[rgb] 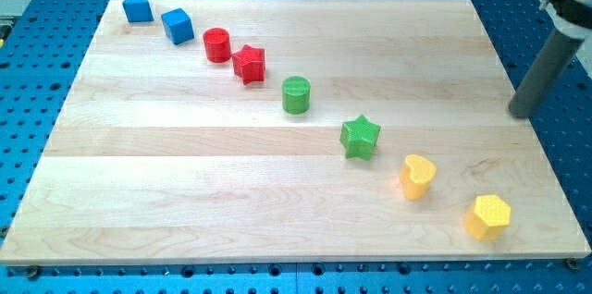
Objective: Move the yellow heart to the bottom center
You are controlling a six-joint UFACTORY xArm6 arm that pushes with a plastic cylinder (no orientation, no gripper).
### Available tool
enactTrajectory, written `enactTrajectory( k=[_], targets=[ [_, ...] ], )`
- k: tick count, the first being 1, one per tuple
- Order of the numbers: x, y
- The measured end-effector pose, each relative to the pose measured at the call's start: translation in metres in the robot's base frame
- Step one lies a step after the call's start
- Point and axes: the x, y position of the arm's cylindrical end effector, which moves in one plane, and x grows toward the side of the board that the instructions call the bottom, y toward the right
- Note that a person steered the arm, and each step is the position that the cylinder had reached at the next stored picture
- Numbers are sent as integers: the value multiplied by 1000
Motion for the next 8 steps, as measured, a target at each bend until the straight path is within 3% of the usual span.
enactTrajectory(
  k=[1,2,5,6,8],
  targets=[
    [55,-57],
    [62,-110],
    [76,-118],
    [89,-188],
    [99,-196]
  ],
)
